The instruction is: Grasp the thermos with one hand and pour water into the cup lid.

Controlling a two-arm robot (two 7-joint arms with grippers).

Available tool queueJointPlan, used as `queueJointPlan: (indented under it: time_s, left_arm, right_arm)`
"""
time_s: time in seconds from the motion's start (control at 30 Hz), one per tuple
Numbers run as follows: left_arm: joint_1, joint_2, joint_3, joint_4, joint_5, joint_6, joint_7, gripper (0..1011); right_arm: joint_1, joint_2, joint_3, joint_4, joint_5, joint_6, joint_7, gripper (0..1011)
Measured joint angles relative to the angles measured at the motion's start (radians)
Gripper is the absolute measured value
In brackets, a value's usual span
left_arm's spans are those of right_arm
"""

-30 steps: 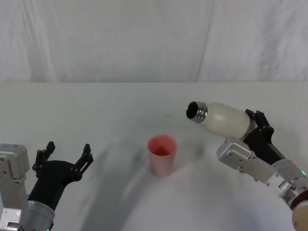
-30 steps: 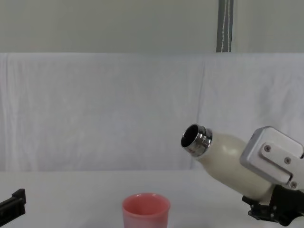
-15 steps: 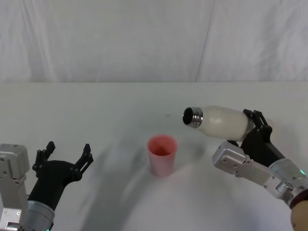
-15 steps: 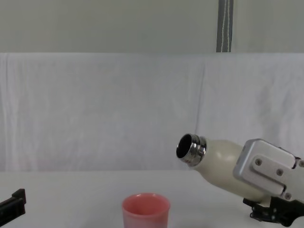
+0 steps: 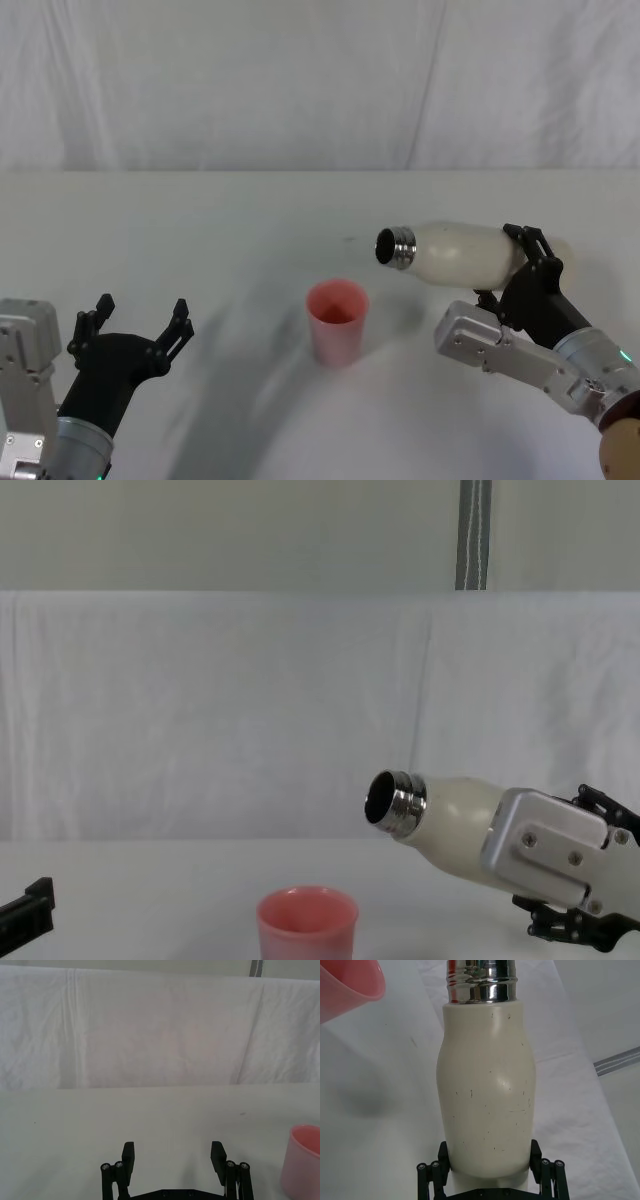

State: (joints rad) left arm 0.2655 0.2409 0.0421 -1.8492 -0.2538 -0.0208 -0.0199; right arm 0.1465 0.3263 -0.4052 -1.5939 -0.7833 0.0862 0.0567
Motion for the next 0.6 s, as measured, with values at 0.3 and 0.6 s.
queueJointPlan:
  time_s: [0.3, 0.6]
  left_arm:
    - [0.0, 0.0, 0.0, 0.0, 0.0, 0.0, 0.0, 1001]
    - [0.0, 0.0, 0.0, 0.0, 0.0, 0.0, 0.0, 1001]
  right_arm:
    - [0.001, 0.007, -0.01, 0.001, -0.02, -0.011, -0.012, 957]
    - [0.001, 0.018, -0.023, 0.001, -0.034, -0.03, -0.017, 957]
